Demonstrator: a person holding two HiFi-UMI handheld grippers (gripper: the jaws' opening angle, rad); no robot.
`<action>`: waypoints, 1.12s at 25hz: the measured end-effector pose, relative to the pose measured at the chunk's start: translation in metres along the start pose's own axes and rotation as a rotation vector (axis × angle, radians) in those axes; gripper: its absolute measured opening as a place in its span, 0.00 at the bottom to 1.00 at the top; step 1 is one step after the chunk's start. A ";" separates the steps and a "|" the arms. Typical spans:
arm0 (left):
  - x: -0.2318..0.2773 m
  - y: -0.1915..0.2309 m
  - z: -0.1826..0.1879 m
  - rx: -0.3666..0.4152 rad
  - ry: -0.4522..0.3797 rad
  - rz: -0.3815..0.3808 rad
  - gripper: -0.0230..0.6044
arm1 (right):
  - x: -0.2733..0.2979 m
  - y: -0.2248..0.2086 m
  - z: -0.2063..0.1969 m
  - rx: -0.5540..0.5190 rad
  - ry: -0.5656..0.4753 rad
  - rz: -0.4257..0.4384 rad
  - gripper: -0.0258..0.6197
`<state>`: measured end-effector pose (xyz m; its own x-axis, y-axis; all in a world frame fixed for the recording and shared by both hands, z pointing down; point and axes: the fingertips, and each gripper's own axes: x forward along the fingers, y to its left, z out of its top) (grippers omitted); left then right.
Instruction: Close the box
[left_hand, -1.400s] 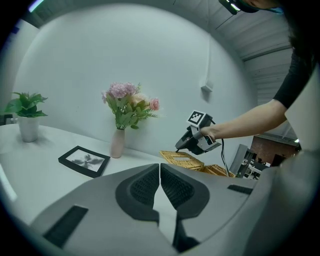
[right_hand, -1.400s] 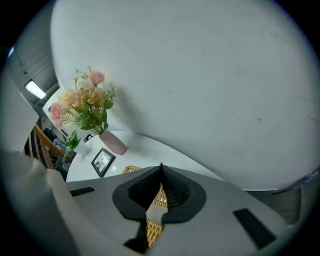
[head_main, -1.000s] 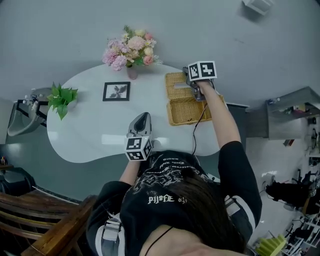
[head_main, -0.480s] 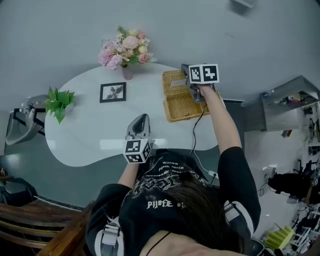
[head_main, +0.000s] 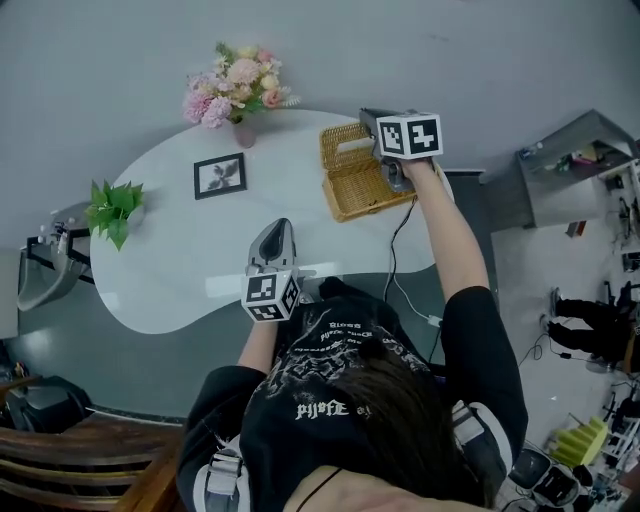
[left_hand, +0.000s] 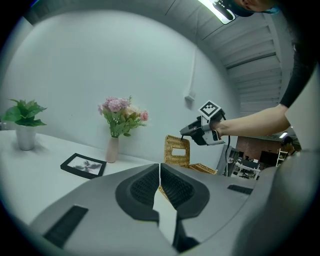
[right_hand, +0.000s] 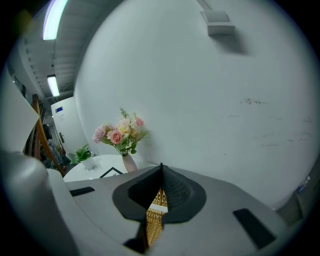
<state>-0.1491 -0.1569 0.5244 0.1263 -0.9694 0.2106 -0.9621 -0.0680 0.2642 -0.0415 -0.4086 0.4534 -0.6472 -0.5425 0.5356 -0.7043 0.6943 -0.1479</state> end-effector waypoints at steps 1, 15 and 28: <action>-0.002 0.000 0.000 0.002 0.002 -0.005 0.08 | -0.004 0.001 -0.001 -0.009 -0.010 0.000 0.09; -0.022 0.002 -0.010 0.030 0.014 -0.052 0.08 | -0.043 0.013 -0.031 -0.025 -0.057 -0.036 0.09; -0.024 -0.012 -0.014 0.072 0.023 -0.124 0.08 | -0.070 0.023 -0.060 -0.026 -0.074 -0.054 0.09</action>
<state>-0.1374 -0.1299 0.5294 0.2499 -0.9469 0.2021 -0.9534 -0.2043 0.2219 0.0054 -0.3262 0.4628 -0.6289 -0.6126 0.4788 -0.7317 0.6745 -0.0981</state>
